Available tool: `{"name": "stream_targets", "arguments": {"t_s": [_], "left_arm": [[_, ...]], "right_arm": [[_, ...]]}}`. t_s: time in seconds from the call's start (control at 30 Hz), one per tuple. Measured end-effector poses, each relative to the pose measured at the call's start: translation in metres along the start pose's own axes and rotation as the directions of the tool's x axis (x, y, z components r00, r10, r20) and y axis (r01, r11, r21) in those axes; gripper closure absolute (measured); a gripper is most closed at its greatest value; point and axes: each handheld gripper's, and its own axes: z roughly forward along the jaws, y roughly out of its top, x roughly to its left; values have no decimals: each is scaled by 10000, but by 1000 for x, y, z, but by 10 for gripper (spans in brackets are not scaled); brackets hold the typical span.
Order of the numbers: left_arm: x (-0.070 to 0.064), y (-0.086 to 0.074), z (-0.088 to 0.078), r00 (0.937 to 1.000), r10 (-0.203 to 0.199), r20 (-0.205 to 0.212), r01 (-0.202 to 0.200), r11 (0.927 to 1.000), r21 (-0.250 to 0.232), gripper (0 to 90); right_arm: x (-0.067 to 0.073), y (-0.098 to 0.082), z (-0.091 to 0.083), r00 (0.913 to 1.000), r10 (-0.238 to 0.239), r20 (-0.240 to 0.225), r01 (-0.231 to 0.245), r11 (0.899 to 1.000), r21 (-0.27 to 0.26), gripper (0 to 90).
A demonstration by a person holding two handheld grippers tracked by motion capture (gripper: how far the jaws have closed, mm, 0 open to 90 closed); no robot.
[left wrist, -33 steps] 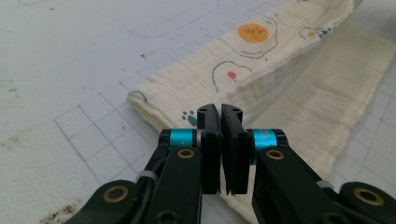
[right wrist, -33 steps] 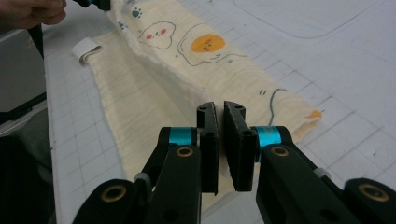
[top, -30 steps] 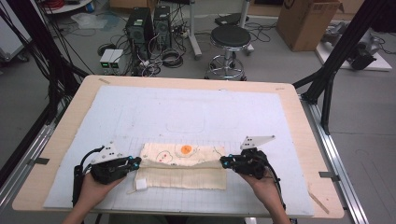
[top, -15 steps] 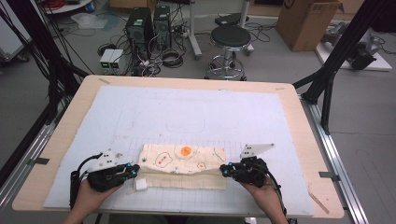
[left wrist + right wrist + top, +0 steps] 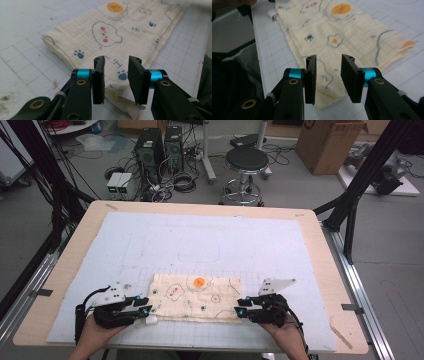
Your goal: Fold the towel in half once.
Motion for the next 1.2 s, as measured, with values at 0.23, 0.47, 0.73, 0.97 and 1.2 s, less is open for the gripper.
{"name": "stream_targets", "arguments": {"t_s": [0.23,0.47,0.73,0.97,1.2], "left_arm": [[2,-4,6,10000,11,73,-15,9982,592,678],[1,-5,6,9998,213,1,-212,9978,632,848],[0,-3,1,9999,154,1,-154,9996,242,876],[-2,-3,-4,10000,43,72,-43,10000,-76,879],[-6,-7,-5,9998,110,143,-112,9999,104,880]], "right_arm": [[2,-6,11,9998,-209,-80,214,9965,807,631],[1,-8,12,9999,-95,-114,106,9948,1015,840],[4,-4,2,9998,-154,-98,159,9985,515,856],[10,-2,-8,9998,-197,-103,197,9998,16,857],[15,-8,-7,9996,-189,-213,195,9993,312,857]]}}
